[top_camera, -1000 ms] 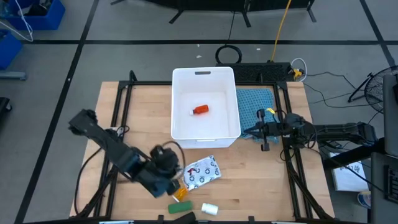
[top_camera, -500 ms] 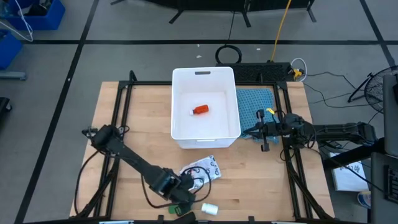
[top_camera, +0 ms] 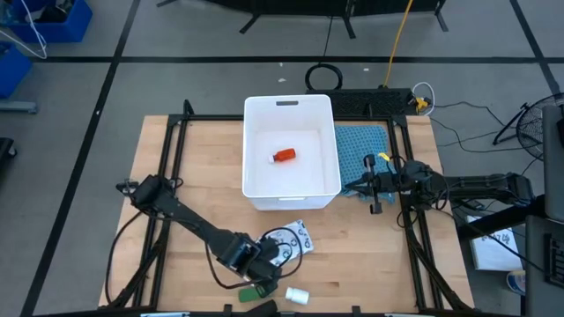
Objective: Pick & place medical supplies in basket/bin
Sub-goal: Put the orange medicine bottle into the white bin
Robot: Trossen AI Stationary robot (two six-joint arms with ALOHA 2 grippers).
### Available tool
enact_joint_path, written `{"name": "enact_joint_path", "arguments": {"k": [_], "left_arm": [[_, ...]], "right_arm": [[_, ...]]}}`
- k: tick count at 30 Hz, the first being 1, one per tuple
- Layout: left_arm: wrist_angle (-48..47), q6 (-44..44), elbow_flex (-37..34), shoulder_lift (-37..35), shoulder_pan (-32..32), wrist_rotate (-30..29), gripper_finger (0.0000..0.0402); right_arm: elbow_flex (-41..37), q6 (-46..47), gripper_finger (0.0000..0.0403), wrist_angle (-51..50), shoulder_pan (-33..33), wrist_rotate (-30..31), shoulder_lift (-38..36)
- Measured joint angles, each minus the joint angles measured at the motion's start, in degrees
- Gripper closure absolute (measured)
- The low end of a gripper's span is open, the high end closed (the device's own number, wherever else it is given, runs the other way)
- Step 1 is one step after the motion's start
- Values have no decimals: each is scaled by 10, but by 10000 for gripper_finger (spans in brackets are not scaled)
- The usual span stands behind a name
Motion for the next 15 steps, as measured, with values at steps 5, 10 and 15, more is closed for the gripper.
{"name": "enact_joint_path", "arguments": {"k": [5,10,15], "left_arm": [[34,-3,-7,0,0,19,159],[59,-15,-26,0,0,22,78],[53,-38,-54,0,-1,22,30]], "right_arm": [[0,-1,402,-4,0,0,0],[0,-2,402,-6,0,0,0],[0,-2,402,-12,0,0,0]]}}
